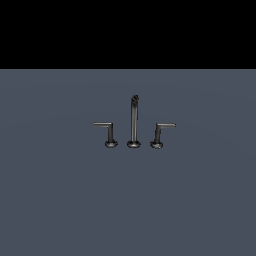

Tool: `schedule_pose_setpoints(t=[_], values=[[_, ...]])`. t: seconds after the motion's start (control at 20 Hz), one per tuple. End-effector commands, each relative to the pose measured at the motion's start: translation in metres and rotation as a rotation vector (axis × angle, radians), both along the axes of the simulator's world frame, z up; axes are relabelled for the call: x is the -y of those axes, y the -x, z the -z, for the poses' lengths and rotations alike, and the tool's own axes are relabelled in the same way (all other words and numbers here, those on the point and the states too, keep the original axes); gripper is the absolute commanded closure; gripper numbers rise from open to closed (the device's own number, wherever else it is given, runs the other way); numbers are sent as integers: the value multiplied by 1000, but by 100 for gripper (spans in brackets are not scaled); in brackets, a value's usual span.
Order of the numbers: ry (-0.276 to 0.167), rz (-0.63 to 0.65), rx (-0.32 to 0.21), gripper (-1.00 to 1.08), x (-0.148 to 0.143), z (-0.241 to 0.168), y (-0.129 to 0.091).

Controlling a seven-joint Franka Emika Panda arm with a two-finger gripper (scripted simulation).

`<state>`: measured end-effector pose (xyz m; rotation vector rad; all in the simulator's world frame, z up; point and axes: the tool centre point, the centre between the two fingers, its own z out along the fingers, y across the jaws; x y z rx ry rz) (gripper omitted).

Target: Turn on the faucet by rotating a designated handle.

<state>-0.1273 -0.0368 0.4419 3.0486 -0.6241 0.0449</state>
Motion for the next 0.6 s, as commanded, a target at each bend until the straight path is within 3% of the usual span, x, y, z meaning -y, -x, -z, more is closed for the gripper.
schedule_pose_setpoints(t=[0.0, 0.55], values=[[-3, 73, 1, 108, 6, 13, -20], [-16, 392, 3, 108, 35, 87, -97]])
